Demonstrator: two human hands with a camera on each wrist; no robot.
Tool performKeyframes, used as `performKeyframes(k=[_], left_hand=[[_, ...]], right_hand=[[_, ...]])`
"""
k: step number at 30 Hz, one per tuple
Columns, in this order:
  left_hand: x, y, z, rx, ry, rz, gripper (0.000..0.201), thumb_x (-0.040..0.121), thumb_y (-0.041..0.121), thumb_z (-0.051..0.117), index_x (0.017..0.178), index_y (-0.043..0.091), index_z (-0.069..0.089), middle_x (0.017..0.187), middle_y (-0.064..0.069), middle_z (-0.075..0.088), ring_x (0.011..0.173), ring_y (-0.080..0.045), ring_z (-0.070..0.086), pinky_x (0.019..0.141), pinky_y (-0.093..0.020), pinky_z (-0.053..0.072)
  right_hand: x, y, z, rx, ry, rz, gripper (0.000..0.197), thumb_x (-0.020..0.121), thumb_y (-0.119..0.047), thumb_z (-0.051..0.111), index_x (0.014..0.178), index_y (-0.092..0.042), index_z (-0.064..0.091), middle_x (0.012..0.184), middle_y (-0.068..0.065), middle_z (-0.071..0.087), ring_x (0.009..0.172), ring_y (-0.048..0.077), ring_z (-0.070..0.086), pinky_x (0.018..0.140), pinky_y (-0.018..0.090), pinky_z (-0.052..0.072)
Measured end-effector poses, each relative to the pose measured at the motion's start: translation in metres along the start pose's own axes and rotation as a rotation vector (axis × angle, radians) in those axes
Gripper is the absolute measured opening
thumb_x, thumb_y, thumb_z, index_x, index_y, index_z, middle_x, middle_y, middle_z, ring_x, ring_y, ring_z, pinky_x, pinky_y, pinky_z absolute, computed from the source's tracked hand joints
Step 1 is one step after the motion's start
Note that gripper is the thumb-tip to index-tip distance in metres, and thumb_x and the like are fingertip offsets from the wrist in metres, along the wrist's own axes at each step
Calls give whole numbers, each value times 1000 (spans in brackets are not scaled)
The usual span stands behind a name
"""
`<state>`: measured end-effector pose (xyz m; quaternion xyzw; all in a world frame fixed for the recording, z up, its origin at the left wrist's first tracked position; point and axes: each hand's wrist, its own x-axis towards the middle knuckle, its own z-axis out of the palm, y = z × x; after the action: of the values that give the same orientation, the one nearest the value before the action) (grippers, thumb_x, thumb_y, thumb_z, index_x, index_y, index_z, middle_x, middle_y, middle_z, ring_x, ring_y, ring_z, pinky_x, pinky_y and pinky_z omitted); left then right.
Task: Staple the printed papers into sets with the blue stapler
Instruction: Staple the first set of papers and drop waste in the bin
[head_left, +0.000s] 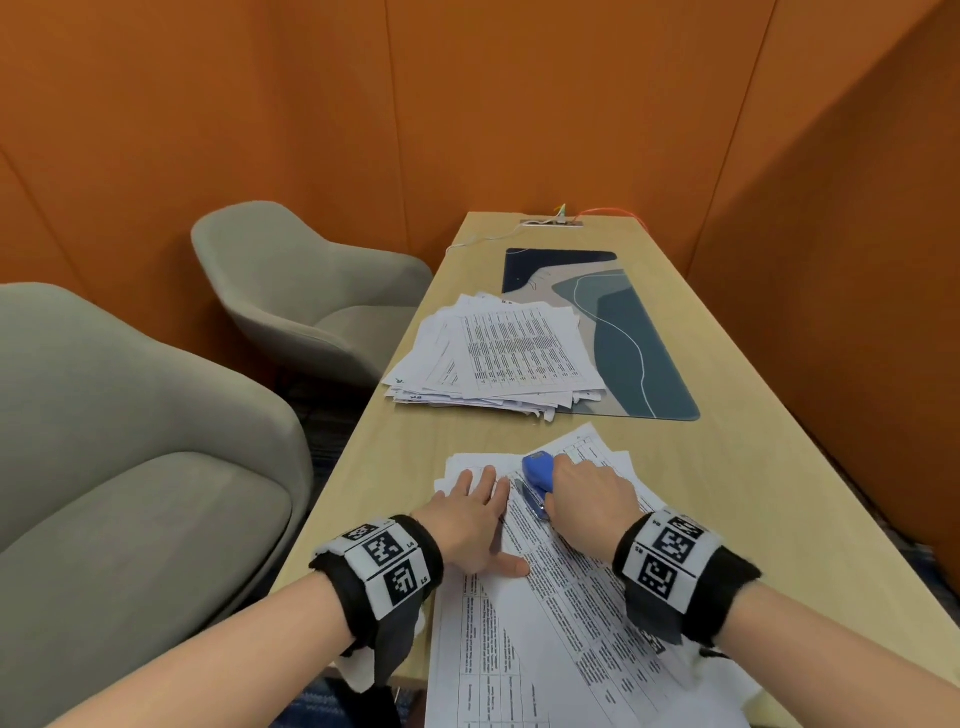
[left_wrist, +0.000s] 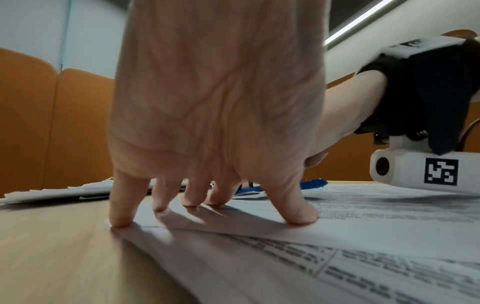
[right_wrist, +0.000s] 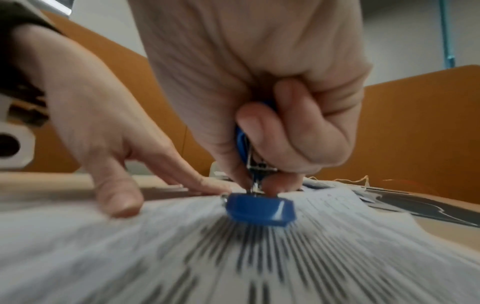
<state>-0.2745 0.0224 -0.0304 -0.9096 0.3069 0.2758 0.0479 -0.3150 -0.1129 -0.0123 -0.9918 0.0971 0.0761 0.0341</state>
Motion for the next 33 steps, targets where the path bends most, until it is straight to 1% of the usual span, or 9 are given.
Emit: performKeyframes(k=[3,5,8,11,16,20,26,30,33], left_hand=[[1,-2,-3,-12,-17,-7,105,86,64,49,151,12,-15,158,-7,-21,147,-31,-14,120,-48,9],[1,-1,-7,-2,-25,-21,108,85,65,51,150,11,-16,158,-10,-23,145,-33,-18,120,-49,6],[4,7,-8,-58,-33,-73,112,83,72,45,149,7,-19,155,-15,-27,145,-34,-20,119,-49,3],[10,16,-2,-62,-25,-126,121,75,82,40,148,7,-21,156,-13,-27,145,-32,-20,118,-50,0],[19,14,8,-49,12,-131,132,66,89,43,145,10,-26,153,-10,-33,143,-28,-26,118,-48,-7],[23,14,11,-47,8,-144,132,65,89,44,145,11,-28,152,-8,-36,142,-27,-29,117,-48,-10],[27,15,11,-50,-2,-182,133,64,88,46,146,11,-26,153,-8,-34,143,-27,-27,118,-48,-9],[26,16,11,-70,7,-184,134,64,88,47,146,11,-25,154,-8,-33,143,-27,-27,117,-49,-9],[24,15,9,-85,14,-174,134,64,88,46,147,11,-25,154,-7,-32,144,-26,-26,117,-48,-9]], right_hand=[[-2,6,5,92,-54,13,33,99,-28,39,127,-9,38,120,13,57,108,31,57,72,31,37],[1,15,6,249,-165,14,47,97,-40,42,131,-9,35,128,15,48,106,32,55,76,35,41],[-1,27,0,313,-262,-21,55,93,-49,46,131,-9,38,123,11,47,83,23,50,65,29,43],[-7,31,1,183,-198,-64,48,97,-49,39,125,-10,40,120,11,57,86,22,46,74,31,38],[-10,28,7,207,-151,-62,40,100,-42,31,121,-9,39,107,12,60,85,26,50,72,34,37],[-14,20,12,101,-57,-47,34,101,-39,26,119,-11,37,112,12,62,100,32,60,71,34,35],[-10,10,11,46,-51,-58,20,102,-27,30,109,-10,37,113,12,61,102,33,60,69,35,36],[3,5,9,71,-42,-18,29,102,-28,30,119,-6,38,115,14,61,105,33,60,70,34,35],[18,-1,4,54,-66,-25,32,102,-26,32,124,-5,39,122,15,56,111,34,56,76,36,37]])
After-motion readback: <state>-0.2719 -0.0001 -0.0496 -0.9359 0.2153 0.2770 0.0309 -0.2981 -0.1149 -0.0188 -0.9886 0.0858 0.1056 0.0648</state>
